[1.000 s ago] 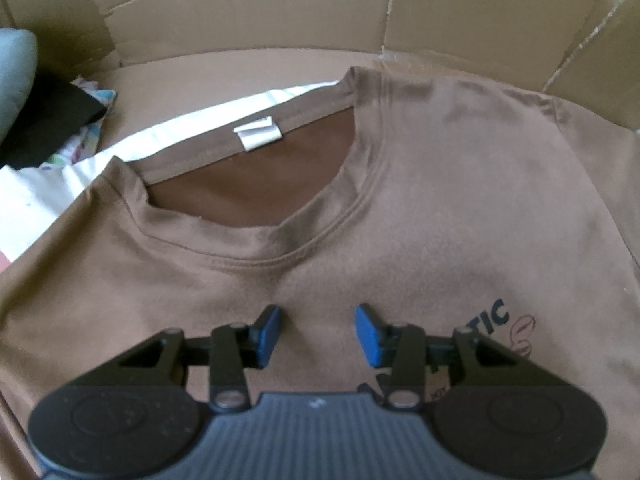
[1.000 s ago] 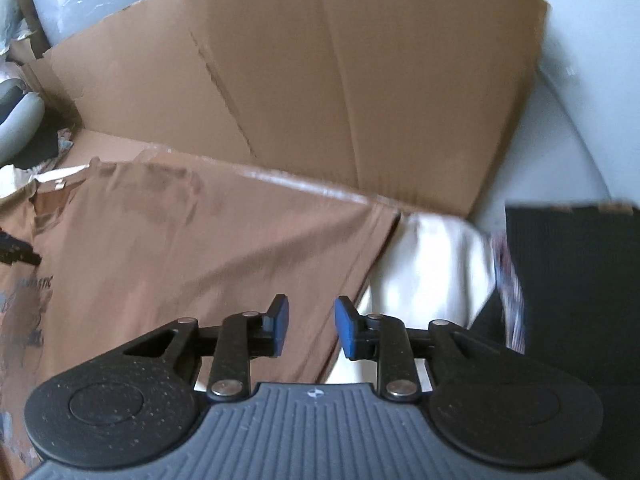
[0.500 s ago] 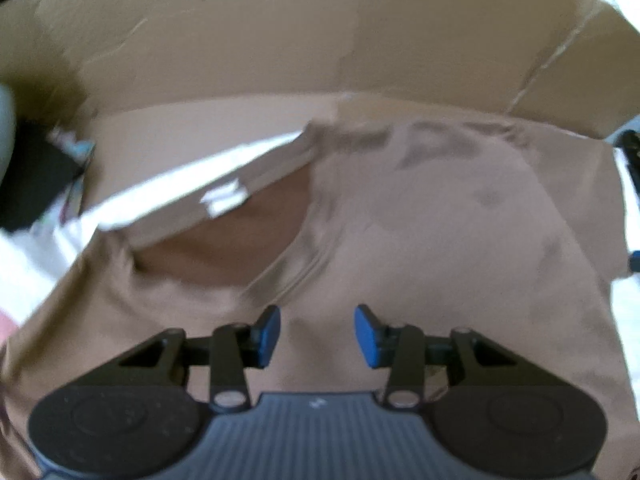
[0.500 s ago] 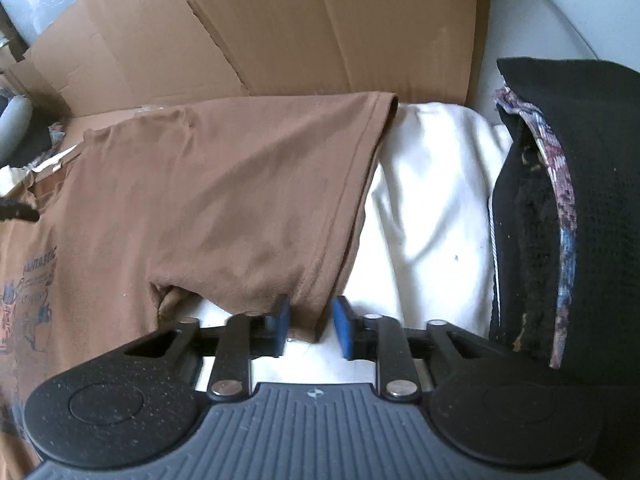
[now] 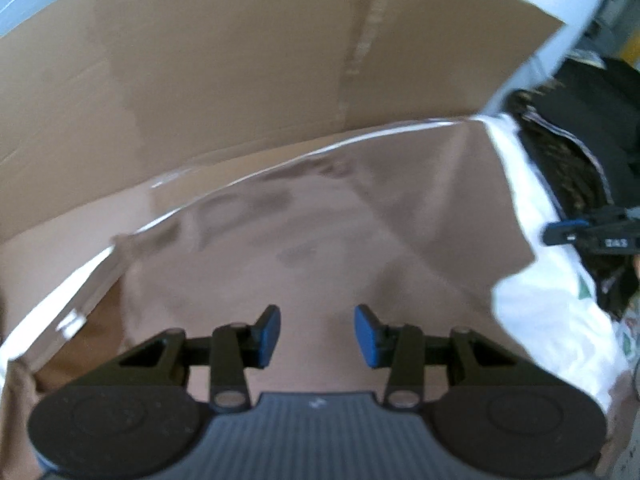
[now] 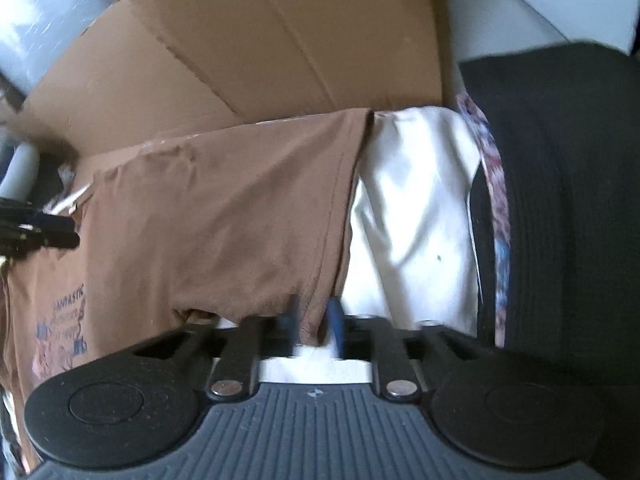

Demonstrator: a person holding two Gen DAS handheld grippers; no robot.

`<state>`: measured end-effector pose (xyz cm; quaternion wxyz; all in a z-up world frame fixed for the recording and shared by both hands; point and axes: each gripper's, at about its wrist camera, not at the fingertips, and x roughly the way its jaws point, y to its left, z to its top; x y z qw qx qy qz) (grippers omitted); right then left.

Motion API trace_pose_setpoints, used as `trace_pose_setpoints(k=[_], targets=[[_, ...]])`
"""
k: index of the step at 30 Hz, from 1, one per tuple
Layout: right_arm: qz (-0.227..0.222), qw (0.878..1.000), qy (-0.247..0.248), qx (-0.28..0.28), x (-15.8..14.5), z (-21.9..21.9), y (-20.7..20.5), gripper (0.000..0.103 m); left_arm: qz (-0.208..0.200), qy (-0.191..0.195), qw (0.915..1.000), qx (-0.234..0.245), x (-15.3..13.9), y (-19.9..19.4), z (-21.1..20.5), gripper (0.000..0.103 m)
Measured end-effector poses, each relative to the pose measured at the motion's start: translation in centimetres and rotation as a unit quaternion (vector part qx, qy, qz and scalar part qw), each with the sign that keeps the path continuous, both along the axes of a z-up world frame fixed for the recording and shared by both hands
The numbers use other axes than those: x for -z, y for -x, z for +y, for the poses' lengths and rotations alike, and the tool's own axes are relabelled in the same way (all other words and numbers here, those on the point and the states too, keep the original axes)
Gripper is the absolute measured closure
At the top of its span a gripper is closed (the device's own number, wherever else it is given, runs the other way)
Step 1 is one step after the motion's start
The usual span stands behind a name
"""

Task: Fold clothes

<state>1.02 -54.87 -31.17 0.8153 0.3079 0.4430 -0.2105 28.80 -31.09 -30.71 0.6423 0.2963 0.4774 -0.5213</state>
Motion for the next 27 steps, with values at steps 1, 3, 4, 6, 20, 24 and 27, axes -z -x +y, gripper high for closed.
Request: trace_pose_setpoints(k=[1,3,4,6,20,24,27], targets=[[-0.004,1.0,-0.006,0.007,0.3,0.1,0.2,0.065,0.002,0.0,0.9999,0.01,0.0,0.5,-0.5,0.06],[-0.012,1.0,-0.019,0.021,0.9,0.3,0.6,0.063,0.005,-0.002,0.9996,0.029,0.3,1.6,-1.3,0.06],[-0.012,0.999,-0.023,0.026,1.3,0.4,0.6,0.063,0.005,-0.003,0.9992,0.039,0.4,2.1,-1.7,0.06],[-0.012,0.999,-0.031,0.033,2.0,0.6,0.6,0.063,0.007,-0.008,0.9984,0.055,0.7,3.0,-2.4,0.062],[0.003,1.0,0.019,-0.007,-0.2,0.5,-0.9,0.1,0.019,-0.036,0.9895,0.138,1.4,8.1,-6.5,0.07],[0.008,0.999,0.042,-0.008,-1.4,-0.1,-1.1,0.1,0.001,-0.04,0.9873,0.154,2.3,9.7,-7.5,0.095],[0.013,0.999,0.049,-0.009,-1.4,-0.2,-1.5,0.1,0.007,-0.04,0.9866,0.158,3.4,10.8,-8.1,0.096]])
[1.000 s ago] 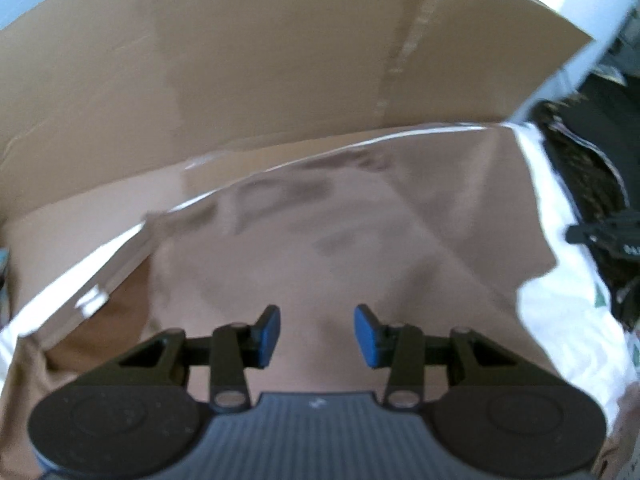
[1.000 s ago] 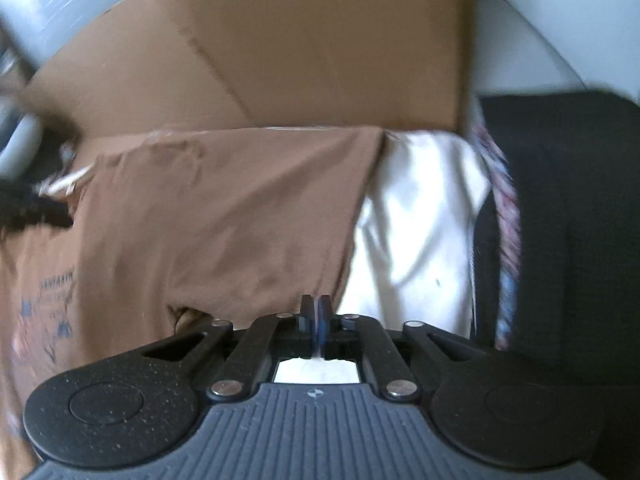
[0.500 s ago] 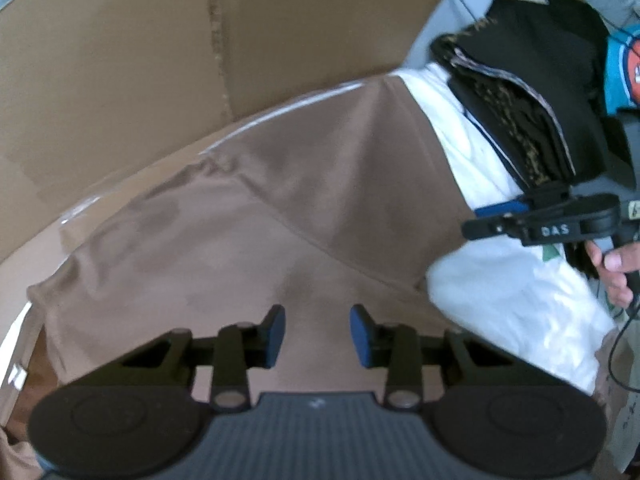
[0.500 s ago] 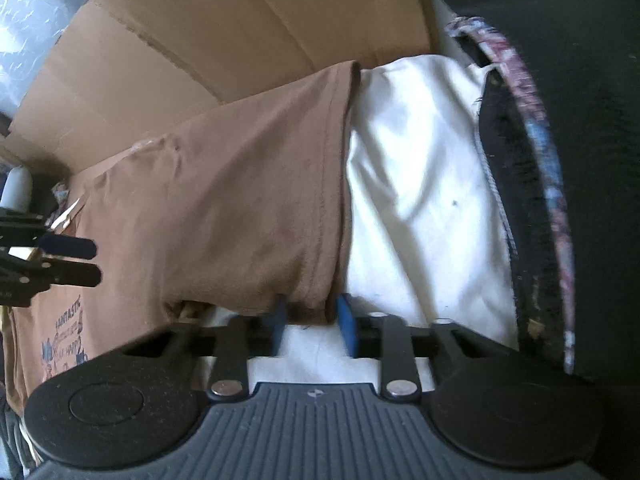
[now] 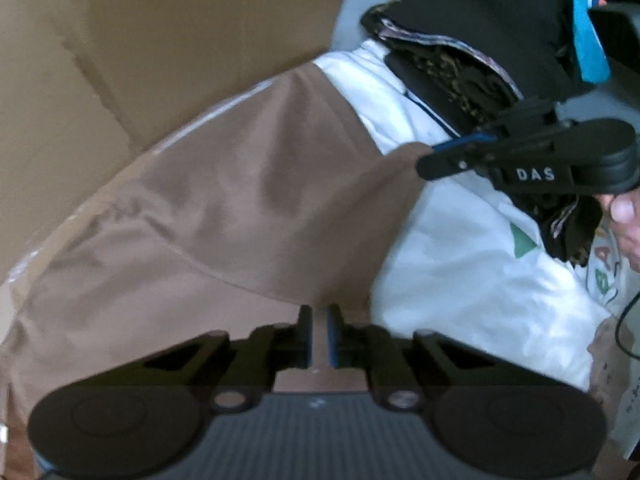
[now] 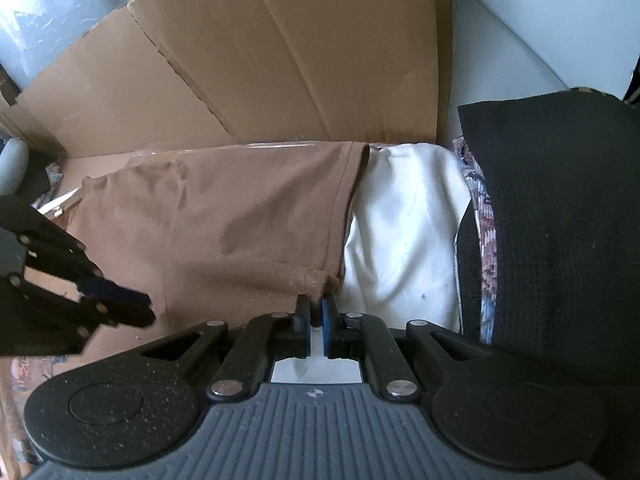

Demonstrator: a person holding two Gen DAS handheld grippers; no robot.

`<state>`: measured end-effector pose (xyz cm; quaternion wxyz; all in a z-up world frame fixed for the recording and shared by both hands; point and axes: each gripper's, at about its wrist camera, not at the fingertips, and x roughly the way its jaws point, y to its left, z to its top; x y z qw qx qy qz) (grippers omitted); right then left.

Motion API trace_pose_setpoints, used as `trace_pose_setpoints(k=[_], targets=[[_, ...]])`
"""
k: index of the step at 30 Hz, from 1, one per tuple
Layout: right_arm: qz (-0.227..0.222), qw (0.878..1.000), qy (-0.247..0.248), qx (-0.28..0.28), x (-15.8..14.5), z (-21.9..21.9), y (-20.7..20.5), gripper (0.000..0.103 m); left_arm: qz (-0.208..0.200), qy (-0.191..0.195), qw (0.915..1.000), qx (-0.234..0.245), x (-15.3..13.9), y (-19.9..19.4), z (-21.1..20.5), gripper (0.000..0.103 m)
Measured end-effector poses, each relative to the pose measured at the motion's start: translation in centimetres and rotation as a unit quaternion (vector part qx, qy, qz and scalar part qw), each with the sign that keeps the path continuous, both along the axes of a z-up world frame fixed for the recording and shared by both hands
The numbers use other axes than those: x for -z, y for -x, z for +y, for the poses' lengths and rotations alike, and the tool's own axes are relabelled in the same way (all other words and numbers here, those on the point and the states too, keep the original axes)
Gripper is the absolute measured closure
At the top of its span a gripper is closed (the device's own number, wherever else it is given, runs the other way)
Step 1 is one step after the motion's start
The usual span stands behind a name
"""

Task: Fold clothes

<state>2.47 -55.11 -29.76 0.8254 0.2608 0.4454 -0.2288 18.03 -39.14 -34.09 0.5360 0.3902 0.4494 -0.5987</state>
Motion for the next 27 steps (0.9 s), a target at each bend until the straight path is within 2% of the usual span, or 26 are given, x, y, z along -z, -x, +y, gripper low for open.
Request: trace_pose_setpoints(k=[6,9,13,17,21,23,24,27], targets=[[0.014,1.0,-0.005,0.009,1.5,0.4,0.5,0.1,0.004,-0.023,0.9997,-0.004,2.5,1.6,-0.8,0.096],[0.026,1.0,-0.009,0.015,2.7,0.6,0.6,0.1,0.017,-0.024,0.999,-0.035,3.6,1.3,-0.8,0.099],[0.045,0.999,-0.014,0.025,4.4,1.1,0.3,0.099,0.049,-0.014,0.9956,-0.078,4.2,0.2,0.1,0.097],[0.045,0.998,-0.026,0.033,3.7,0.6,0.0,0.095,0.074,-0.006,0.9913,-0.109,4.6,-0.8,1.0,0.097],[0.013,0.999,-0.013,0.027,1.4,0.3,-0.2,0.084,0.067,-0.005,0.9908,-0.117,4.6,-0.5,1.0,0.097],[-0.008,1.0,-0.008,0.026,0.6,-0.2,-0.5,0.083,0.077,-0.008,0.9878,-0.135,4.6,-0.8,1.3,0.097],[-0.01,1.0,-0.005,0.027,0.5,-0.6,-0.9,0.077,0.079,-0.008,0.9868,-0.141,4.6,-0.9,1.4,0.097],[-0.018,0.999,0.004,0.031,0.4,-1.8,-2.1,0.073,0.077,-0.003,0.9858,-0.149,4.4,-0.9,1.9,0.097]])
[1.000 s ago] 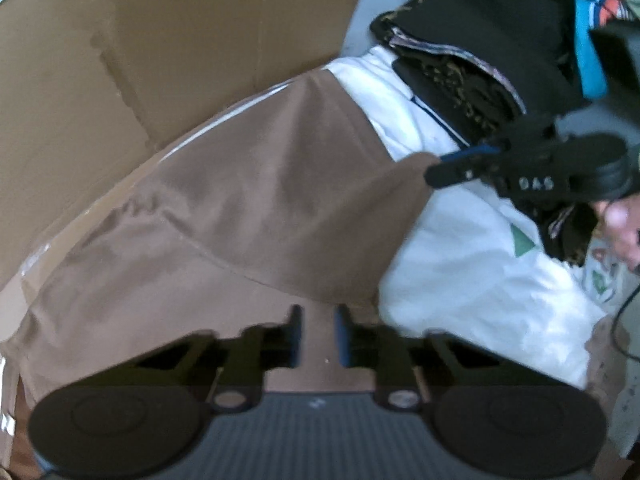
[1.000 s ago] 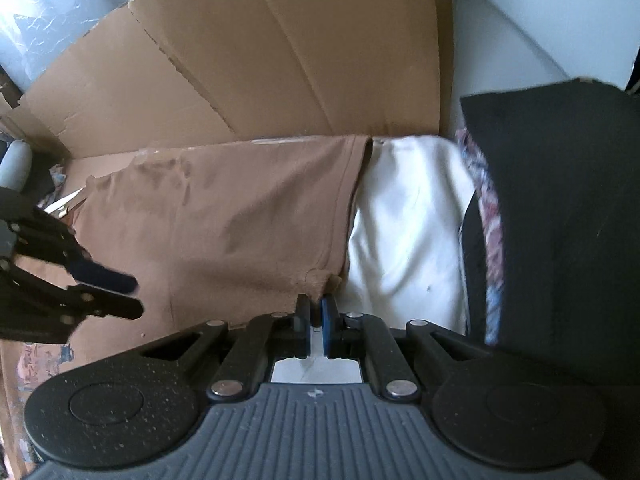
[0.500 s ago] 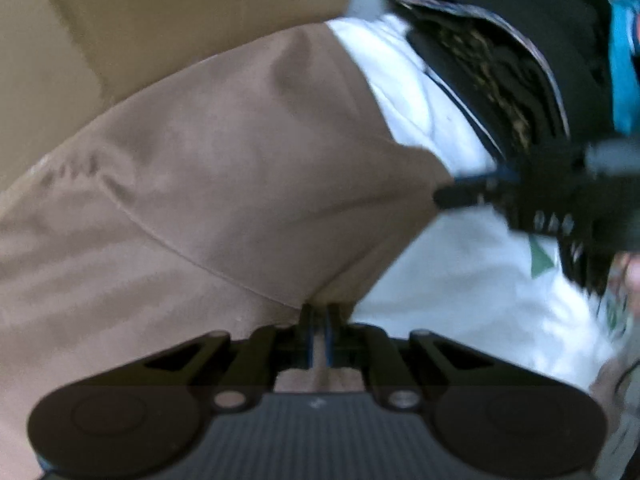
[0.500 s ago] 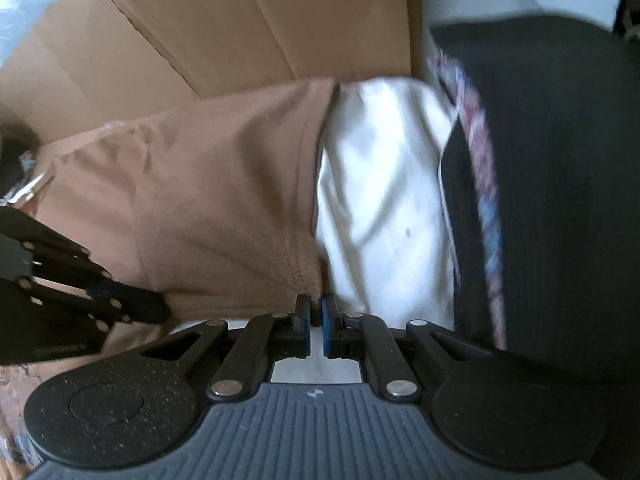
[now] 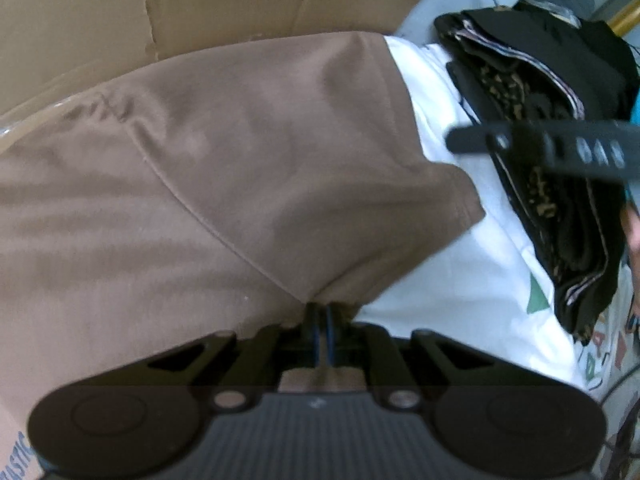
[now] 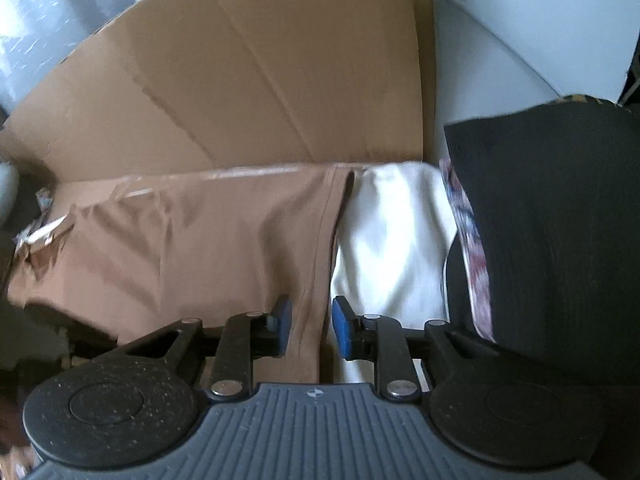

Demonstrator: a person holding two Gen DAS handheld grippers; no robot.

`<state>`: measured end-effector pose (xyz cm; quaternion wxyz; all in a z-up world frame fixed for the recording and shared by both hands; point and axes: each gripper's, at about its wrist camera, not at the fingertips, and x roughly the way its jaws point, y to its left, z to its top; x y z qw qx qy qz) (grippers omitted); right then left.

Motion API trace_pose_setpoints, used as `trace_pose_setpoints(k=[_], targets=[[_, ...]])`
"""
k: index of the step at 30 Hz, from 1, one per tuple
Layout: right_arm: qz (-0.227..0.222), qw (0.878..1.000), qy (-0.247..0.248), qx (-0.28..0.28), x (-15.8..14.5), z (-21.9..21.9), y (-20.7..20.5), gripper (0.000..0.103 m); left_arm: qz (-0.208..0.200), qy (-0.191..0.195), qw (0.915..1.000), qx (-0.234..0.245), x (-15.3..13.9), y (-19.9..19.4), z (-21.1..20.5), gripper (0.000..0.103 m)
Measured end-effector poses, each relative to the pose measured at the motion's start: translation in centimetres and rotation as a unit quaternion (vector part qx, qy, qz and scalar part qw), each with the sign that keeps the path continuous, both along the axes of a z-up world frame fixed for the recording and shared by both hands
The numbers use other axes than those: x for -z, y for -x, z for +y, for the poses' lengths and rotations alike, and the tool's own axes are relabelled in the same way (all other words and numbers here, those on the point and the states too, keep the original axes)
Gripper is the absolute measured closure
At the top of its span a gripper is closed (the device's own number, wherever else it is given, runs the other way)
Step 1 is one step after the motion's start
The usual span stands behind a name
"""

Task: Fold clothes

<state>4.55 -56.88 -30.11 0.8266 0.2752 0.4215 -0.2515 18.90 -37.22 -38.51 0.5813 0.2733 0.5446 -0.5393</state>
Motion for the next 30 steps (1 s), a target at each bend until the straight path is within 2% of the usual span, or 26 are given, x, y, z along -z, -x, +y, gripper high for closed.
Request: trace_pose_setpoints(k=[4,6,11,18,21,22,24,26,27,30], targets=[[-0.017,1.0,-0.003,0.019,0.4,-1.7,-1.6,0.068,-0.005,0.0,1.0,-0.006,-0.2,0.2,0.4,0.097],[-0.026,0.999,0.002,0.028,0.5,-2.5,-2.4,0.057,-0.007,0.003,1.0,-0.004,-0.3,0.1,0.8,0.098],[-0.031,0.998,-0.006,0.061,1.2,-4.6,-4.0,0.057,0.008,0.004,0.9999,-0.007,0.0,-0.5,1.4,0.101],[-0.022,0.995,-0.056,0.082,3.4,-6.8,-5.3,0.056,0.004,0.004,0.9999,-0.016,0.3,0.0,0.4,0.101],[-0.045,0.99,-0.081,0.102,4.1,-7.6,-4.9,0.057,0.0,0.005,0.9998,-0.021,0.3,0.2,0.5,0.101],[-0.051,0.989,-0.088,0.106,4.1,-7.9,-4.8,0.059,-0.002,0.006,0.9997,-0.023,0.2,0.2,0.5,0.101],[-0.063,0.987,-0.101,0.112,4.0,-8.3,-4.6,0.089,-0.003,0.006,0.9997,-0.024,0.2,0.2,0.5,0.101],[-0.073,0.985,-0.108,0.114,3.7,-8.5,-4.3,0.094,-0.002,0.005,0.9997,-0.024,0.1,0.3,0.4,0.101],[-0.079,0.984,-0.109,0.114,3.4,-8.6,-4.2,0.101,-0.002,0.005,0.9997,-0.024,0.1,0.2,0.3,0.101],[-0.092,0.985,-0.1,0.109,2.4,-8.7,-4.0,0.101,0.0,0.004,0.9997,-0.023,0.2,0.0,0.3,0.101]])
